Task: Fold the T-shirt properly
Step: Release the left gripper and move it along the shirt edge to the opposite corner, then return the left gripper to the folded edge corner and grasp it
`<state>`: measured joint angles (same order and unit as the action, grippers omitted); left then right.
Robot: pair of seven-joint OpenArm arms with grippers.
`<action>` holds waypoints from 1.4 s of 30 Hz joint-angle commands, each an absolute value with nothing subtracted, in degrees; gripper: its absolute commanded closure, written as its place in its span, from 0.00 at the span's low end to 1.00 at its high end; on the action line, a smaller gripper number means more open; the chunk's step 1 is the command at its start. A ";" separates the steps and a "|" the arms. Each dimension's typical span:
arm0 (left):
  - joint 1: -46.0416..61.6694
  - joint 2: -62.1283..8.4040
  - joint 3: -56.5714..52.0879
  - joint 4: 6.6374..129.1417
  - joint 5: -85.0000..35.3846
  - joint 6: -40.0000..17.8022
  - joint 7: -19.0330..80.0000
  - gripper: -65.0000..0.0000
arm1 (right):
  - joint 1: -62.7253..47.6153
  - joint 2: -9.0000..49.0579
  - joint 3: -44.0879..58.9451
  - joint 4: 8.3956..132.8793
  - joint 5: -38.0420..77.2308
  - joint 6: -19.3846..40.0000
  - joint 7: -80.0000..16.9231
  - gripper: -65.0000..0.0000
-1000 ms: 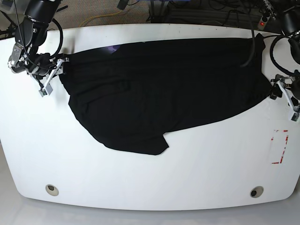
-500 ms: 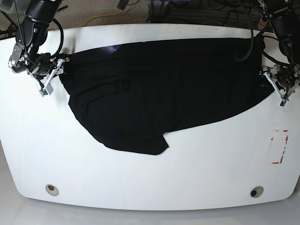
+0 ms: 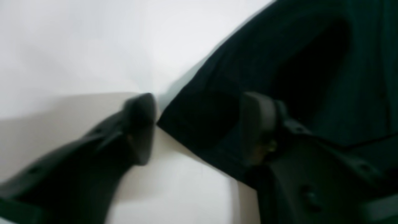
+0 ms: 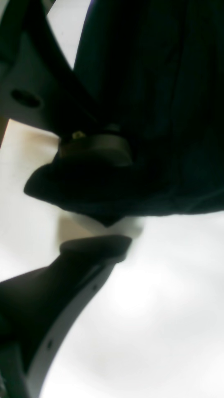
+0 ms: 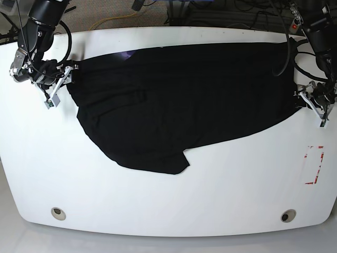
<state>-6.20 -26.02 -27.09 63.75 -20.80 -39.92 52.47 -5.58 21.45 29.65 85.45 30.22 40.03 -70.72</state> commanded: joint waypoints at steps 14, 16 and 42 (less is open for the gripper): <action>-6.46 -29.32 -19.03 71.43 -20.44 -40.00 55.16 0.99 | -4.79 22.55 30.20 86.46 30.90 40.00 -70.11 0.49; -6.55 -29.58 -18.95 74.59 -20.35 -40.00 55.25 0.99 | -4.79 22.55 30.20 86.46 30.99 40.00 -70.11 0.49; -24.66 -33.80 -4.70 77.49 -0.92 -40.00 54.81 0.94 | -4.97 22.55 30.20 86.46 30.99 40.00 -70.02 0.49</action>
